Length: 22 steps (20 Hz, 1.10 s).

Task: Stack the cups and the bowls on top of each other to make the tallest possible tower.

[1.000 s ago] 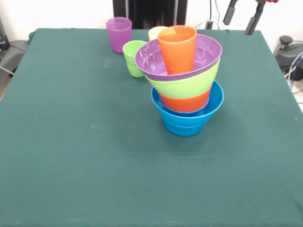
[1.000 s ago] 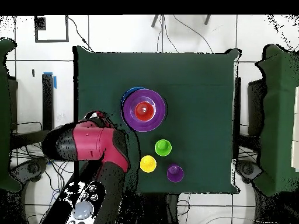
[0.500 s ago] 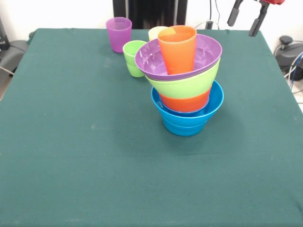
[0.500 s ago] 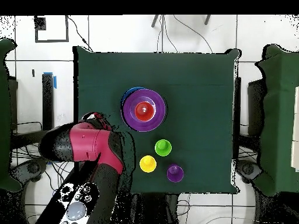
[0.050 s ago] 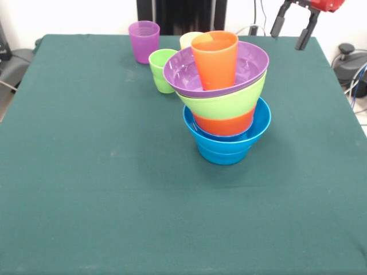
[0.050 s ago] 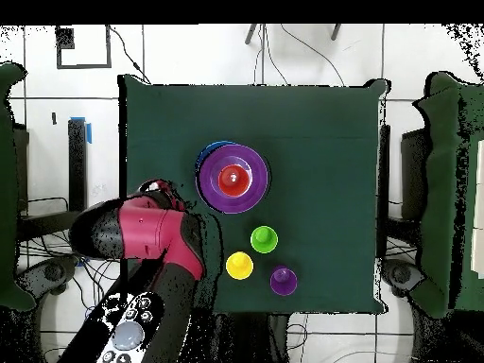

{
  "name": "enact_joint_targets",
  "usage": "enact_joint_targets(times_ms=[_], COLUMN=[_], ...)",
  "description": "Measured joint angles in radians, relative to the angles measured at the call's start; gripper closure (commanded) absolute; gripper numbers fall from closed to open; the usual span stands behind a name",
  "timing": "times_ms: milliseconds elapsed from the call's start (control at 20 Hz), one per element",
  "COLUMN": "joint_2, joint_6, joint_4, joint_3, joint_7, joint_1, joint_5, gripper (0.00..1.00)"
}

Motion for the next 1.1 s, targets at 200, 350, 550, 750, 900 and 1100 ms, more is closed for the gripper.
enact_joint_targets(times_ms=[200,350,550,750,900,1100], joint_2=[0.015,0.023,0.034,0.037,0.037,0.038], joint_6=[-0.024,-0.031,-0.031,-0.032,-0.031,-0.031], joint_4=[0.000,0.000,0.000,0.000,0.000,0.000], joint_3=[-0.008,-0.013,-0.022,-0.025,-0.025,-0.026], joint_7=[0.000,0.000,0.000,0.000,0.000,0.000], joint_1=[0.001,0.004,0.018,0.031,0.032,0.032], joint_5=[0.018,0.028,0.043,0.059,0.068,0.076], gripper=[0.00,0.00,0.00,0.00,0.00,0.00])
